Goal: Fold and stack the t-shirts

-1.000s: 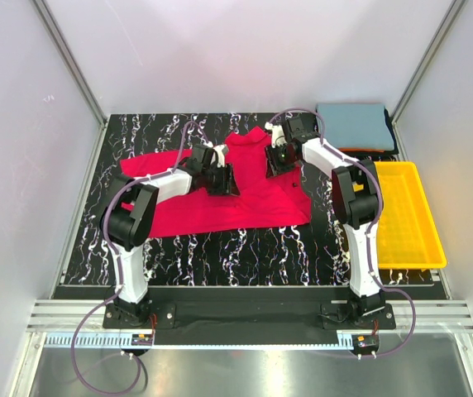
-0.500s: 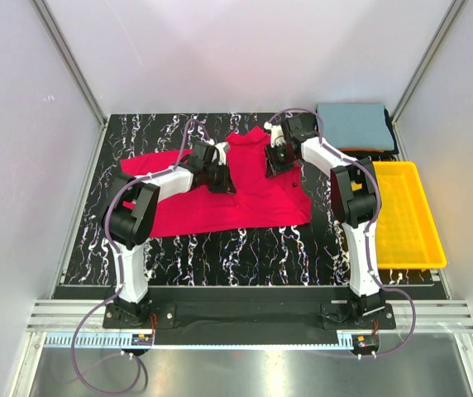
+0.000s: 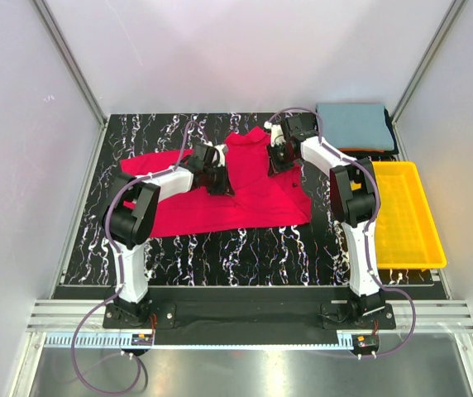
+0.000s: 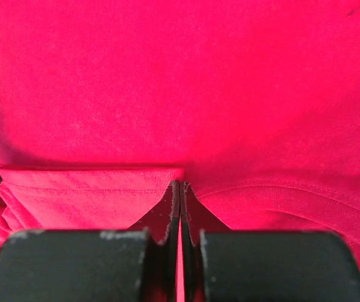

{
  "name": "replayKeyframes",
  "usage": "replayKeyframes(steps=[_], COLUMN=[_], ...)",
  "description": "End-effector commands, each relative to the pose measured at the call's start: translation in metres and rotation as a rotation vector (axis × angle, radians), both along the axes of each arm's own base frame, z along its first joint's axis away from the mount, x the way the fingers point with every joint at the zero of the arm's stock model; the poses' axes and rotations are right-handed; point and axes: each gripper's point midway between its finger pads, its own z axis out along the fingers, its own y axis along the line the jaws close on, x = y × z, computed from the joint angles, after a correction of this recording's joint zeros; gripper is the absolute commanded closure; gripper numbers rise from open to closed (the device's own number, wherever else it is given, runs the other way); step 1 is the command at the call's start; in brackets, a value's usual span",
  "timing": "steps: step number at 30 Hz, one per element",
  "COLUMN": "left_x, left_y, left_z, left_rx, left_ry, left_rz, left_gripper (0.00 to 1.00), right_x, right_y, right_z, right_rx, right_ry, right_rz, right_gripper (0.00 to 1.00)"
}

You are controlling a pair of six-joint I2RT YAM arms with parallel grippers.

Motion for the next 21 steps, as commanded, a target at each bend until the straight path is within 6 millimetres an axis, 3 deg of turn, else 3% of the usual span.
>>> replayKeyframes(steps=[1, 10, 21], left_x=[0.014, 0.017, 0.014], left_y=[0.001, 0.009, 0.011], left_z=[0.015, 0.01, 0.006], left_rx=[0.008, 0.029, 0.02], left_ry=[-0.043, -0.023, 0.003], left_rz=[0.066, 0.149, 0.199], left_gripper=[1.0, 1.0, 1.0], right_x=[0.019, 0.029, 0.031], right_y=[0.004, 0.009, 0.02], right_z=[0.037, 0.042, 0.061], right_rx=[0.025, 0.029, 0.028], right_ry=[-0.101, -0.141, -0.214], right_rz=[-0.019, -0.013, 0.001], right_gripper=[1.0, 1.0, 1.0])
